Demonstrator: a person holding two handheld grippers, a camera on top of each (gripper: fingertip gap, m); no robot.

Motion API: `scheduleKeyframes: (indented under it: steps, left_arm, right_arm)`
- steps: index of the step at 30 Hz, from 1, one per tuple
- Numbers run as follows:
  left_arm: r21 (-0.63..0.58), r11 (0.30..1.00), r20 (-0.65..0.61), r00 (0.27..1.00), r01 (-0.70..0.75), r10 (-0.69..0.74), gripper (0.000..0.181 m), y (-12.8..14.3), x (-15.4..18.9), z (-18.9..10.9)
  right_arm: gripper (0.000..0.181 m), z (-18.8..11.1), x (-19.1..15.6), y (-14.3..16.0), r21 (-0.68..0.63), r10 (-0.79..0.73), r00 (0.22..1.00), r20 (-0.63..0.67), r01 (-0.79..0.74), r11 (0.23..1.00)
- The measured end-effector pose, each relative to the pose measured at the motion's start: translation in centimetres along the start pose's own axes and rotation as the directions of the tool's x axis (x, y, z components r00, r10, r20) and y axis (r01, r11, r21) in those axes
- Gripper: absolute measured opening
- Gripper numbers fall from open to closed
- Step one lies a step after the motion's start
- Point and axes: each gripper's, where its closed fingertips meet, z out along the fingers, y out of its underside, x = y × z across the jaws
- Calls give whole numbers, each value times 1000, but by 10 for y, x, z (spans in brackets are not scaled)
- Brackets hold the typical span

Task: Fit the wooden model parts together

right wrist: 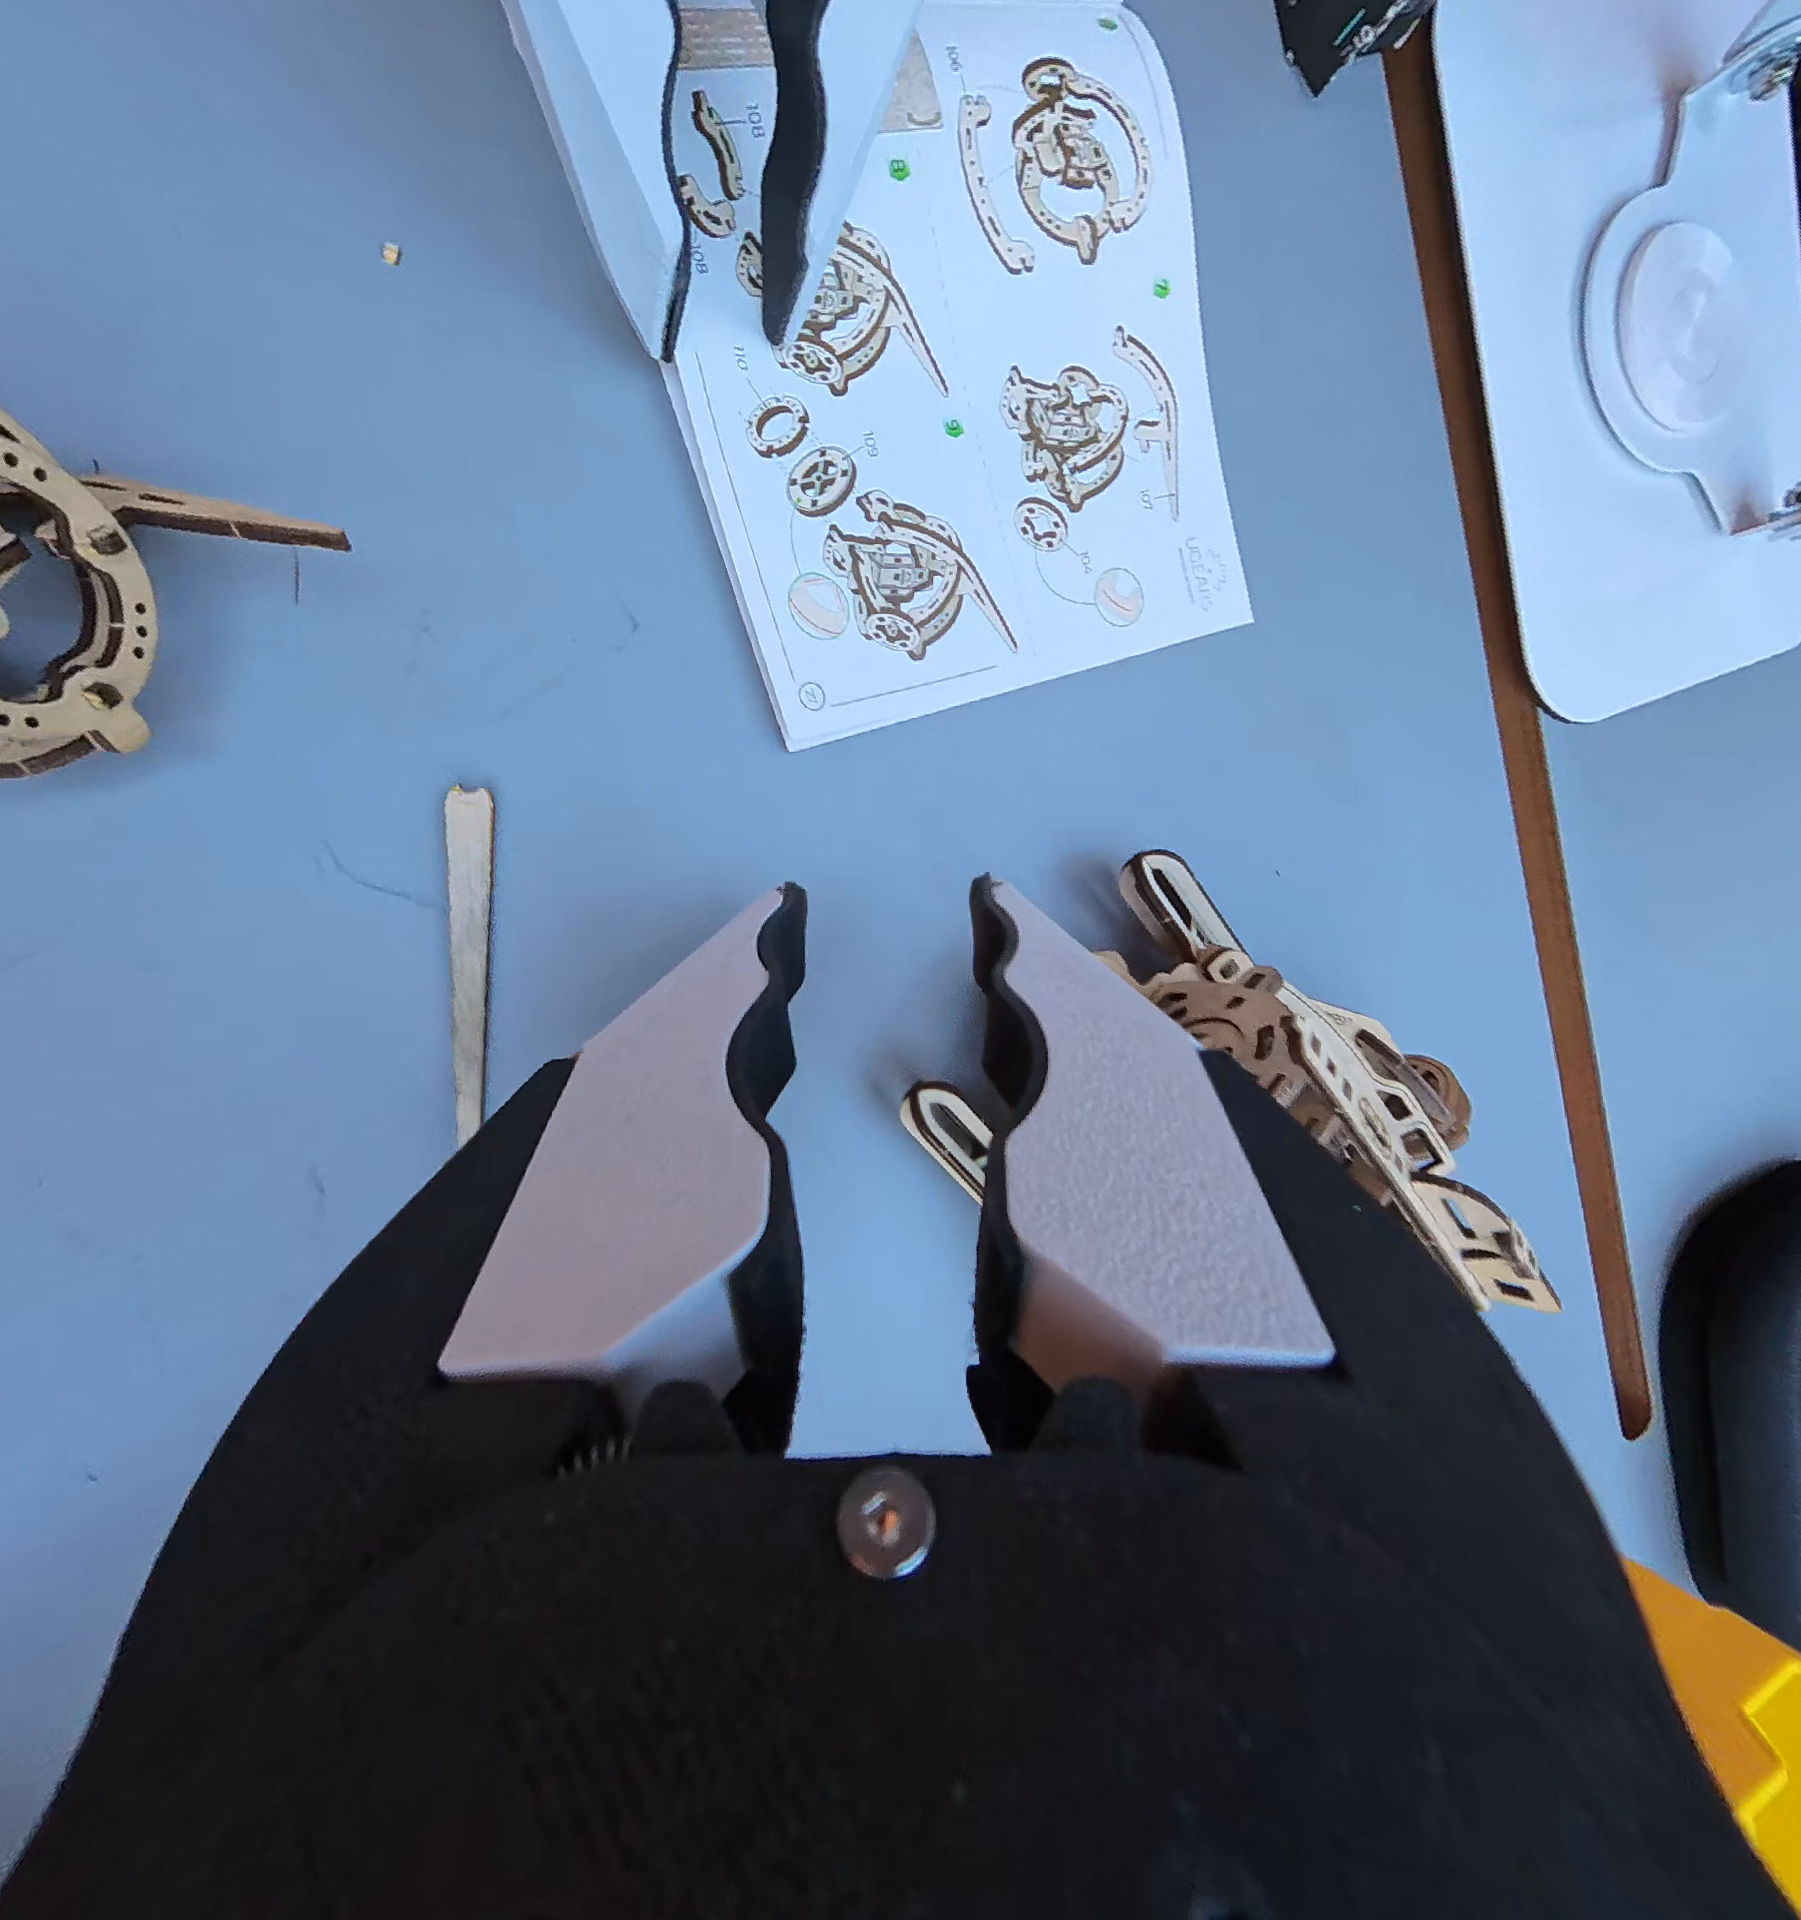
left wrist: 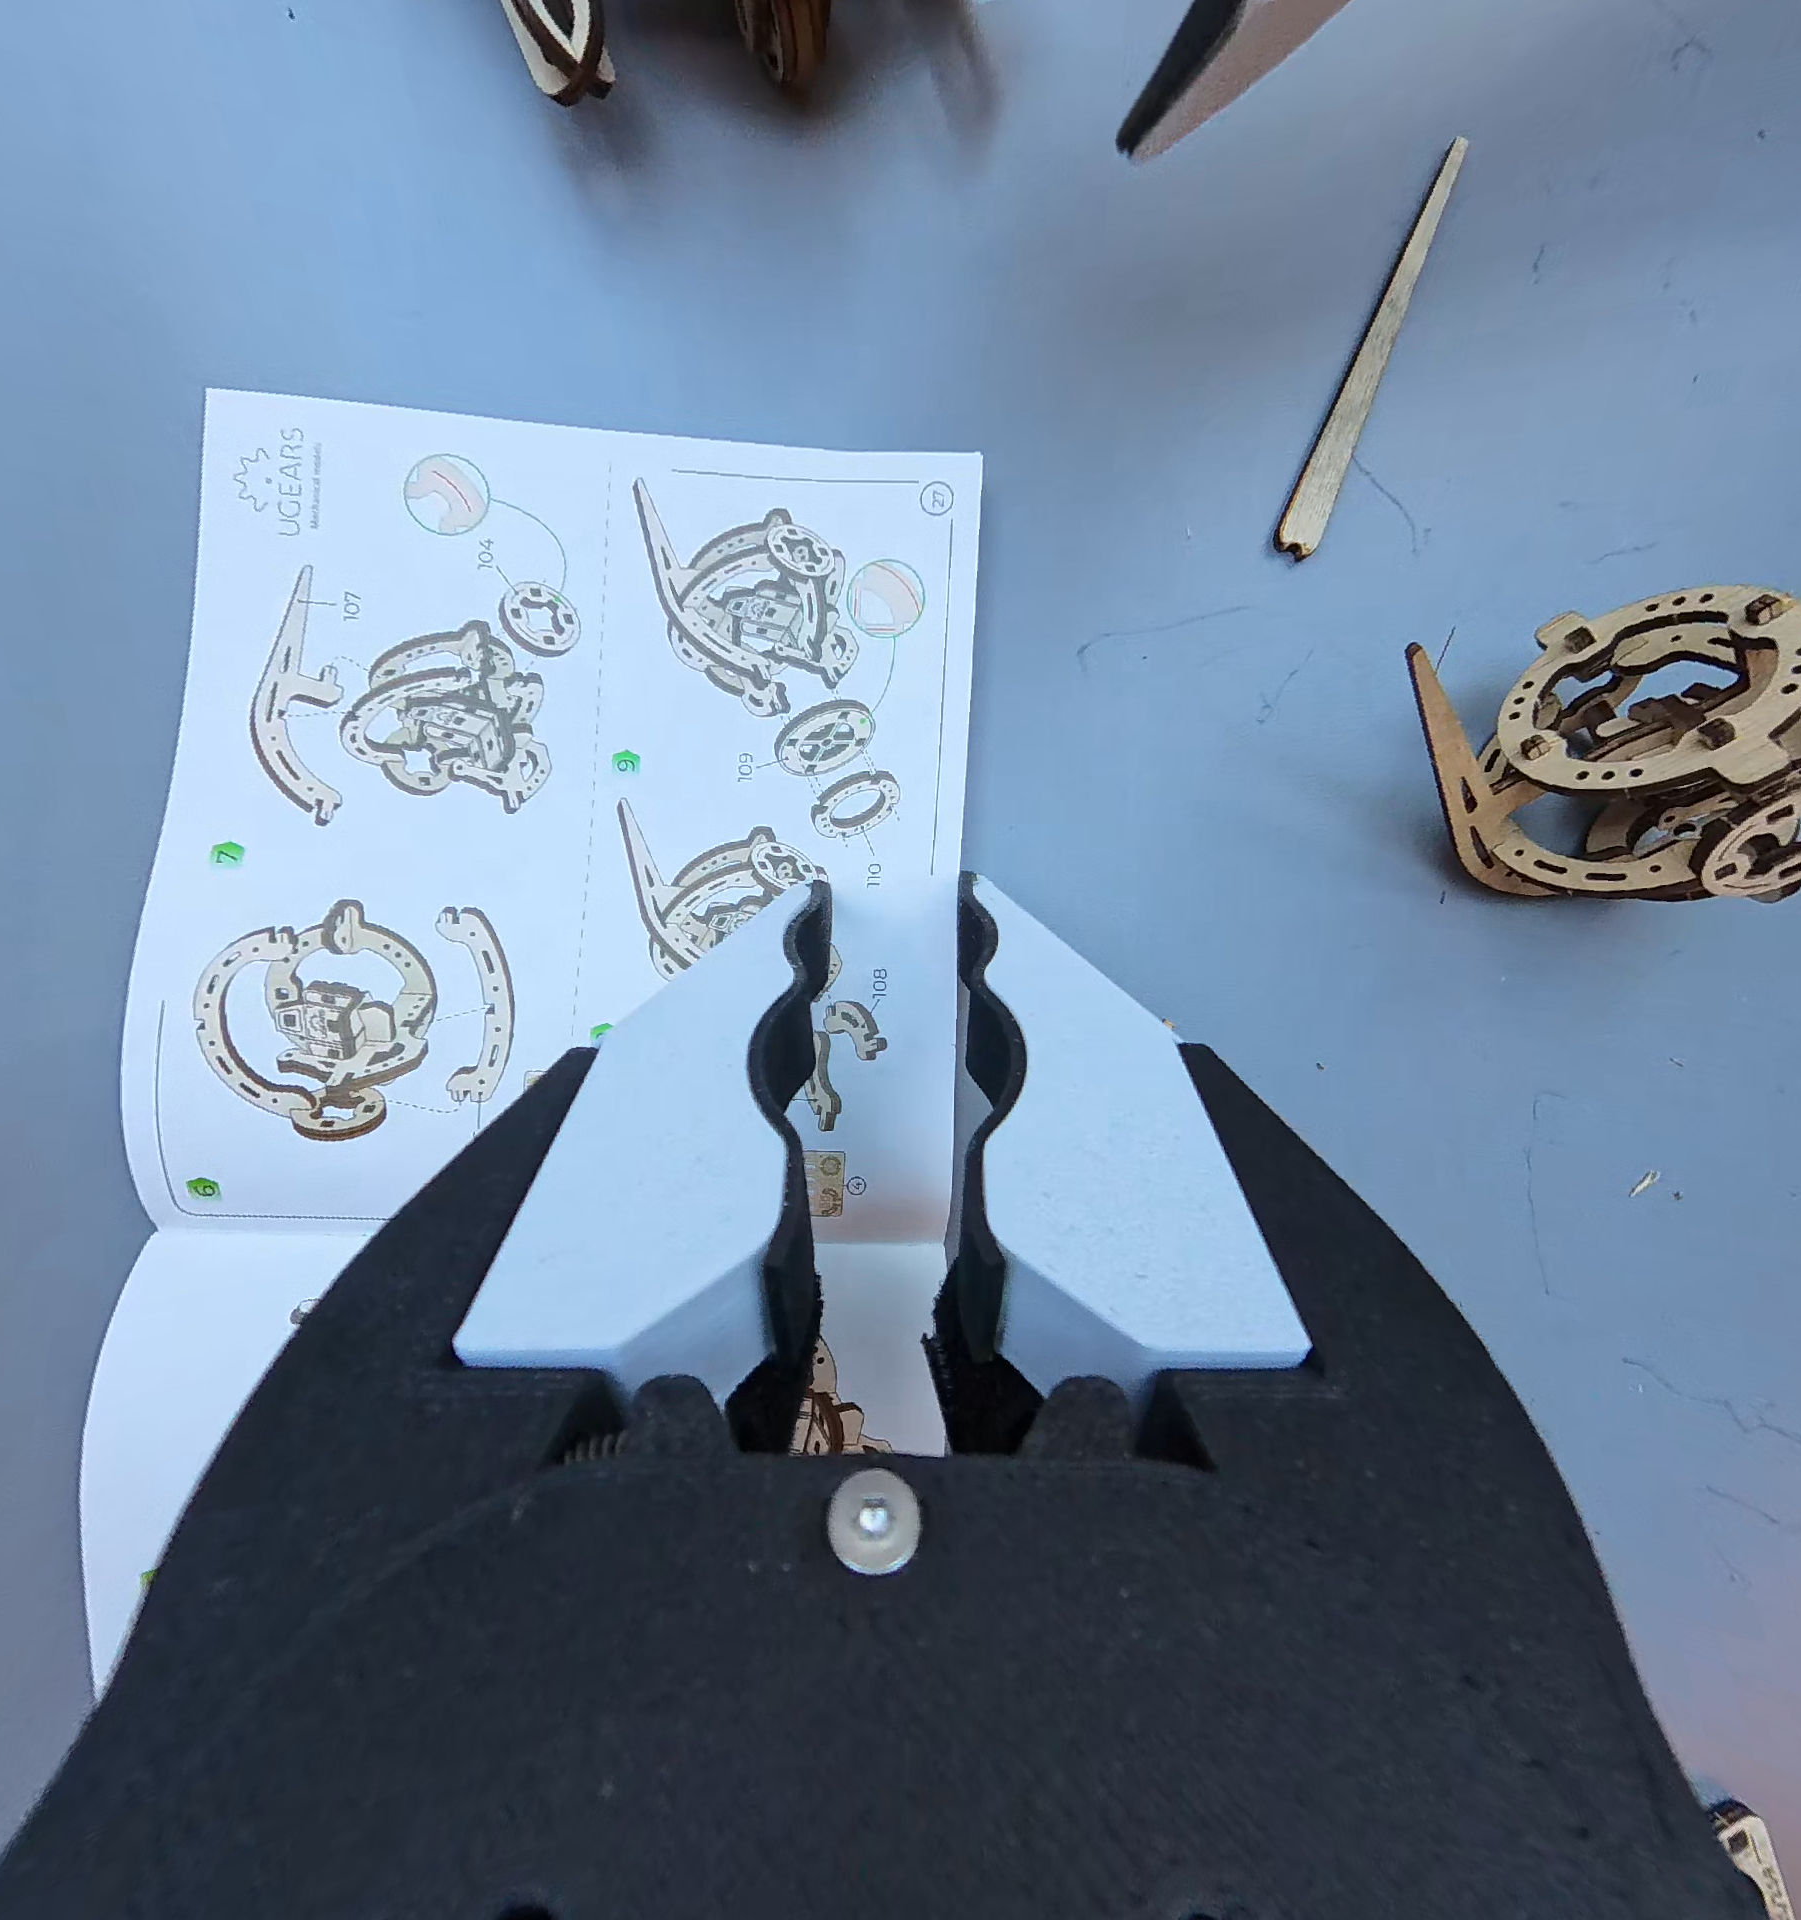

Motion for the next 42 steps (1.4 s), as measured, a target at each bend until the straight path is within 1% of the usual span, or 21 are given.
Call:
scheduleKeyframes:
  steps: [10, 13, 17, 23, 25, 27, 31, 34, 42]
  left_arm:
    - [22, 999, -19, 999, 36, -35, 19, -1, 0, 0]
    - [33, 999, -20, 999, 35, -35, 19, -1, 0, 0]
    - [41, 998, -25, 999, 37, -36, 19, -1, 1, 0]
    - [59, 998, -34, 999, 38, -36, 18, -1, 1, 0]
    - [62, 997, -36, 999, 35, -33, 18, -1, 1, 0]
    - [64, 997, -38, 999, 34, -31, 18, -1, 1, 0]
    - [70, 997, -41, 999, 36, -33, 18, -1, 1, -1]
    - [73, 997, -37, 999, 31, -28, 18, -1, 1, 0]
    - [70, 997, -31, 999, 26, -24, 18, 0, 2, 0]
  right_arm:
    - [24, 20, -14, -14, 43, -35, 999, 33, 33, 999]
    - [23, 27, -14, -16, 50, -39, 999, 19, 38, 998]
    - [18, 31, -12, -25, 108, -41, 999, -12, 43, 993]
    - [15, 33, -13, -32, 181, -139, 987, -75, 151, 972]
    - [15, 34, -18, -34, 198, -161, 985, -62, 171, 965]
    - [15, 35, -15, -34, 188, -167, 982, -90, 181, 965]
    - [14, 42, -17, -32, 182, -163, 983, -80, 175, 968]
    - [13, 44, -15, -31, 180, -168, 981, -99, 184, 966]
    - [1, 42, -12, -34, 196, -200, 969, -146, 226, 954]
